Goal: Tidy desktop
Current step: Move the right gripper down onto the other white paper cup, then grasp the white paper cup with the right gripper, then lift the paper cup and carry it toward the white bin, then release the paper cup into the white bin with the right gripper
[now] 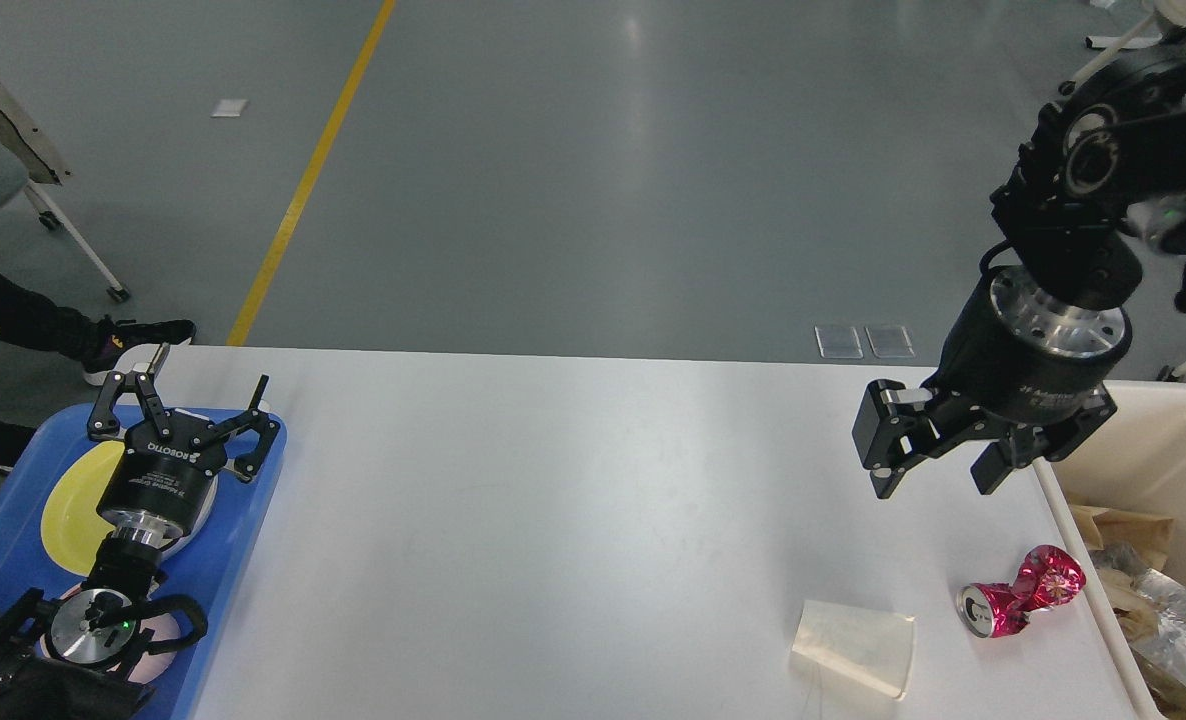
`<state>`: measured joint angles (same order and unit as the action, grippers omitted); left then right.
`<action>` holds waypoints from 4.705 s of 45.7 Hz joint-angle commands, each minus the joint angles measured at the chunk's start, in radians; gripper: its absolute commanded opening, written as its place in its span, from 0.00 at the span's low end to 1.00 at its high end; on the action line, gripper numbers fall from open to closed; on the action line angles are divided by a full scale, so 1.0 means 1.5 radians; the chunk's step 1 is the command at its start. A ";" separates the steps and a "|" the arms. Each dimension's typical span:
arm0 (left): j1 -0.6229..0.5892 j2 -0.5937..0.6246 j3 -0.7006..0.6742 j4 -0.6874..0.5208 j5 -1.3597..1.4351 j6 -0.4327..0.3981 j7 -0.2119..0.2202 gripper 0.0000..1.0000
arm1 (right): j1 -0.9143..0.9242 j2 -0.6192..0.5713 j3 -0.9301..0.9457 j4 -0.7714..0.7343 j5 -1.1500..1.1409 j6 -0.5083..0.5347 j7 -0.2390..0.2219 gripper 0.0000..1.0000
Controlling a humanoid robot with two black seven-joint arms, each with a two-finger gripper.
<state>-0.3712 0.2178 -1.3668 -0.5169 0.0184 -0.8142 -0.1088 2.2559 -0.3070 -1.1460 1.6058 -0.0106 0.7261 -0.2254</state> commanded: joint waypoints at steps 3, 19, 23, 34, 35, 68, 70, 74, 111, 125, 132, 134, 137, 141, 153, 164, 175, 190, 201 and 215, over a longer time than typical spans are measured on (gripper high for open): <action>0.000 0.000 0.000 0.000 0.000 0.000 0.000 0.97 | -0.147 -0.005 0.083 -0.009 -0.043 -0.074 -0.001 0.92; 0.000 0.000 0.000 0.000 0.000 0.000 0.000 0.97 | -0.337 0.044 0.112 0.003 -0.539 -0.295 0.009 0.92; 0.000 0.000 0.000 0.000 0.000 0.000 0.000 0.97 | -0.373 0.051 0.111 0.005 -0.602 -0.295 0.017 0.90; 0.000 0.000 0.000 0.000 0.000 0.000 0.000 0.97 | -0.477 0.103 0.099 -0.066 -0.658 -0.295 0.044 0.89; 0.000 0.000 0.000 0.000 0.000 0.000 0.000 0.97 | -0.486 0.106 0.096 -0.076 -0.658 -0.295 0.044 0.89; 0.000 0.000 0.000 0.000 0.000 0.000 0.000 0.97 | -0.592 0.125 0.092 -0.196 -0.641 -0.306 0.037 0.85; 0.000 0.000 0.000 0.000 0.000 0.000 0.000 0.97 | -0.591 0.125 0.093 -0.196 -0.640 -0.306 0.037 0.79; 0.000 0.000 0.000 0.000 0.000 0.000 0.000 0.97 | -0.590 0.124 0.094 -0.196 -0.621 -0.308 0.037 0.52; 0.000 0.000 0.000 0.000 0.000 -0.001 0.000 0.97 | -0.441 0.068 0.107 -0.106 -0.216 -0.306 0.057 0.00; 0.000 0.000 0.000 0.000 0.000 -0.001 0.000 0.97 | -0.139 0.055 -0.032 -0.071 0.060 -0.108 0.056 0.00; 0.000 0.000 0.001 0.000 0.000 0.000 0.000 0.97 | 0.010 0.053 -0.084 -0.024 0.095 -0.074 0.056 0.00; 0.000 0.000 0.001 0.000 0.000 0.000 0.000 0.97 | 0.048 0.053 -0.098 -0.011 0.096 -0.058 0.056 0.00; 0.000 0.000 0.001 0.000 0.000 0.000 0.000 0.97 | 0.099 0.052 -0.113 0.012 0.100 -0.039 0.056 0.00; 0.000 0.000 0.001 0.000 0.000 -0.001 0.000 0.97 | 0.138 0.053 -0.114 0.033 0.102 -0.031 0.056 0.00; 0.000 0.000 0.001 0.000 0.000 0.000 0.000 0.97 | 0.145 0.043 -0.117 0.043 0.103 -0.035 0.055 0.00; 0.000 0.000 0.001 0.000 0.000 0.000 0.000 0.97 | 0.103 -0.009 -0.173 0.015 0.101 -0.064 0.055 0.00; 0.000 0.000 0.001 0.000 0.000 0.000 0.000 0.97 | -0.144 -0.165 -0.195 -0.172 0.074 -0.122 0.049 0.00; 0.000 0.000 0.000 0.000 0.000 0.000 0.000 0.97 | -0.565 -0.249 -0.043 -0.513 0.076 -0.218 0.050 0.00; 0.001 0.000 0.000 0.001 0.000 0.000 -0.001 0.97 | -0.922 -0.183 0.176 -0.818 0.076 -0.229 0.053 0.00; 0.000 0.000 0.000 0.001 0.000 0.000 0.000 0.97 | -1.151 -0.016 0.226 -1.081 0.076 -0.369 0.052 0.00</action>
<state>-0.3710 0.2178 -1.3667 -0.5154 0.0184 -0.8145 -0.1095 0.5747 -0.3746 -0.8029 0.0152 0.1083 0.2266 -0.1423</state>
